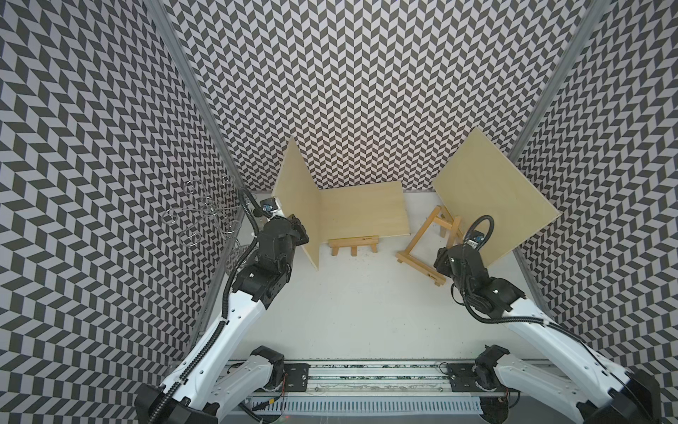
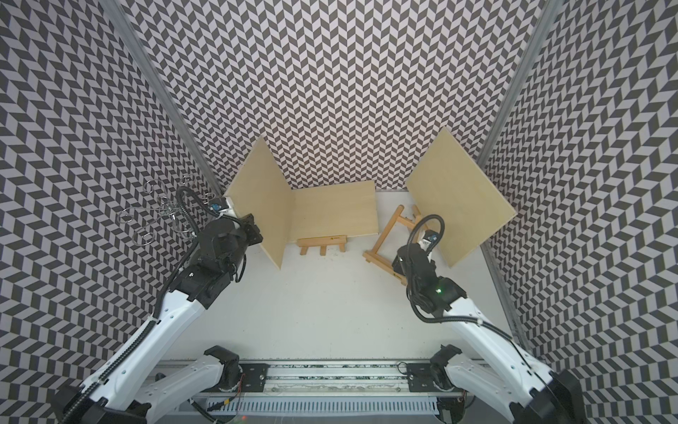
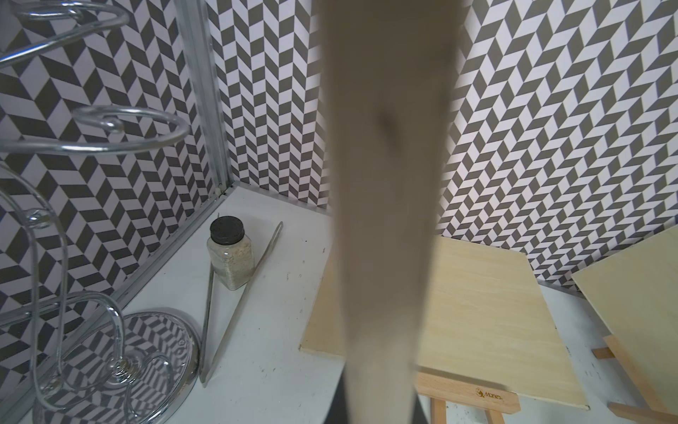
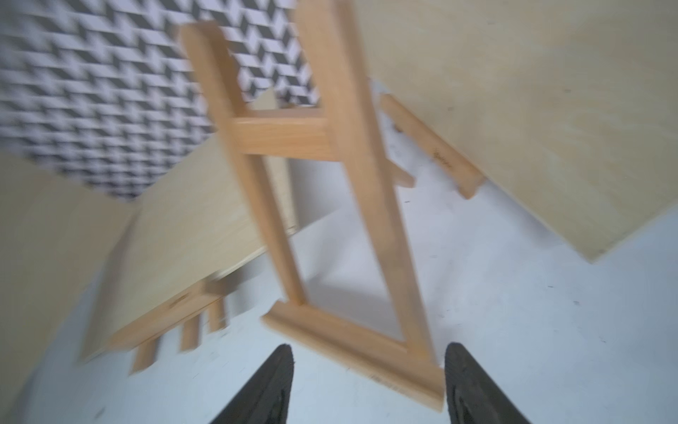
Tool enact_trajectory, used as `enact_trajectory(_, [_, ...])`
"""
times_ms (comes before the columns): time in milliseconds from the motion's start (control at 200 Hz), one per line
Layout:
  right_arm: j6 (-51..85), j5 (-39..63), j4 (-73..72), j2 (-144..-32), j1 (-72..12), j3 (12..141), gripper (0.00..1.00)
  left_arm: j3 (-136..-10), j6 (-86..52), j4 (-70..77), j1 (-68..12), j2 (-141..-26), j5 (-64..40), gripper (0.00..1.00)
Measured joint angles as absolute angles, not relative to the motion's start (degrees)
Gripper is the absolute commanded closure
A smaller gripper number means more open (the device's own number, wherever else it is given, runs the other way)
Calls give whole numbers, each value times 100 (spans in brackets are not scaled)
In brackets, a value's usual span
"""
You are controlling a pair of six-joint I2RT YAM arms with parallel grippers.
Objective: Assemble the easel
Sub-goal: Place the easel at the center of the board.
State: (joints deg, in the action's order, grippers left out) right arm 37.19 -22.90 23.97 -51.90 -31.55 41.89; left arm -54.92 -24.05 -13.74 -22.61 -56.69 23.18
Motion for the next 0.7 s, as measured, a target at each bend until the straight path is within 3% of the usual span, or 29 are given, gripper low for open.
enact_trajectory(140, [2694,-937,2084,-5365,-3913,4663,31,-5811,-2604,-1522,-2486,-5913,2359,100])
enact_trajectory(356, [1562,-392,1116,-6873,-5730,5706,32,-6759,-3120,-2049,-3017,-6558,2471,100])
enact_trajectory(481, [1166,-716,819,-7631,-6208,6160,32,-7118,-3492,-2333,-3382,-6744,2541,100])
enact_trajectory(701, [742,-2198,646,-8462,-6488,6879,33,-7229,-4171,-2598,-3712,-6759,2521,100])
